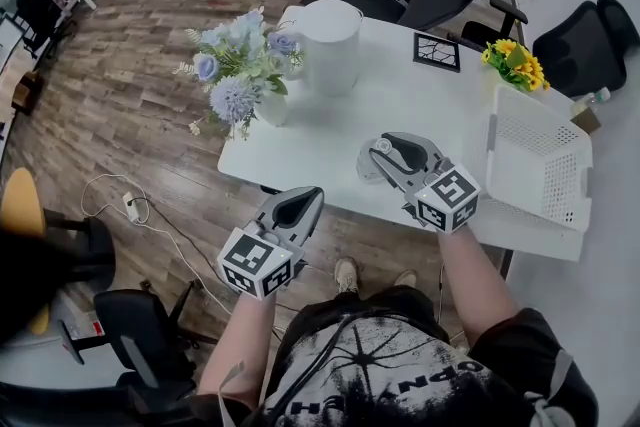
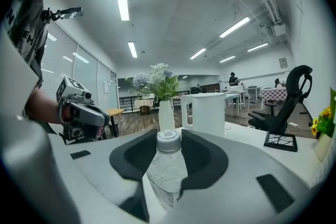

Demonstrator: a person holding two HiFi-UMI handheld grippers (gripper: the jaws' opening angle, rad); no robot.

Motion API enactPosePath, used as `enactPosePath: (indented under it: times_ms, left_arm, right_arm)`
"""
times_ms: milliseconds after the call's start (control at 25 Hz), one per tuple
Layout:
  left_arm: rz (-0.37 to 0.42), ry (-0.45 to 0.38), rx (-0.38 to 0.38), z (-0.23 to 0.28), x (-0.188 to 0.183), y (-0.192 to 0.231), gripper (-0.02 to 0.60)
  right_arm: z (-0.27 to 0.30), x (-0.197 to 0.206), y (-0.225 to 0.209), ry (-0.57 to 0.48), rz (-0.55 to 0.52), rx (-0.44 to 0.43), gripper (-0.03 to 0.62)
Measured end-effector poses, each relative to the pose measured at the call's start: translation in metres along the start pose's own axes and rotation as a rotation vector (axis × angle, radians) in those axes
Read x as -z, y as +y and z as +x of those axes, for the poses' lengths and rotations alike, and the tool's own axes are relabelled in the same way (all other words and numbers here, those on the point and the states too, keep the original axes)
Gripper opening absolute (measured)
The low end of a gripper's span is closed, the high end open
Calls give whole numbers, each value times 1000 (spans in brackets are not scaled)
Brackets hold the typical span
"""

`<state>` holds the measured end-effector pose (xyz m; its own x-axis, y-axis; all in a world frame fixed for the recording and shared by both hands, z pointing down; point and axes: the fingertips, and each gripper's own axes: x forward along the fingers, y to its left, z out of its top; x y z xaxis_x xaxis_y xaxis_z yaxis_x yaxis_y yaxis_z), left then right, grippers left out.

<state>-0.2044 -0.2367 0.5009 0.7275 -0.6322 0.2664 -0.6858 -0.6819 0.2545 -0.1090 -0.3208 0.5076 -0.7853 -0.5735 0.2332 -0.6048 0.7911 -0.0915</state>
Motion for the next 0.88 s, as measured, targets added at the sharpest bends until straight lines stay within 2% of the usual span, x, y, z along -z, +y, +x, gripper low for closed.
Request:
enactPosePath:
  times_ms: [320,480,880]
  left_arm:
    - [11,-14,-6,-5,-3,-2,11]
    - [23,-28,0,-5,-9,-7,11]
    - [60,-90,36,1,-33,-21,11]
  right_arm:
    - [0,0,0,10,-2,32,157]
    - [-5,-6,2,4,9,47,196]
    - [-42,-37,11,-56,-63,101,196]
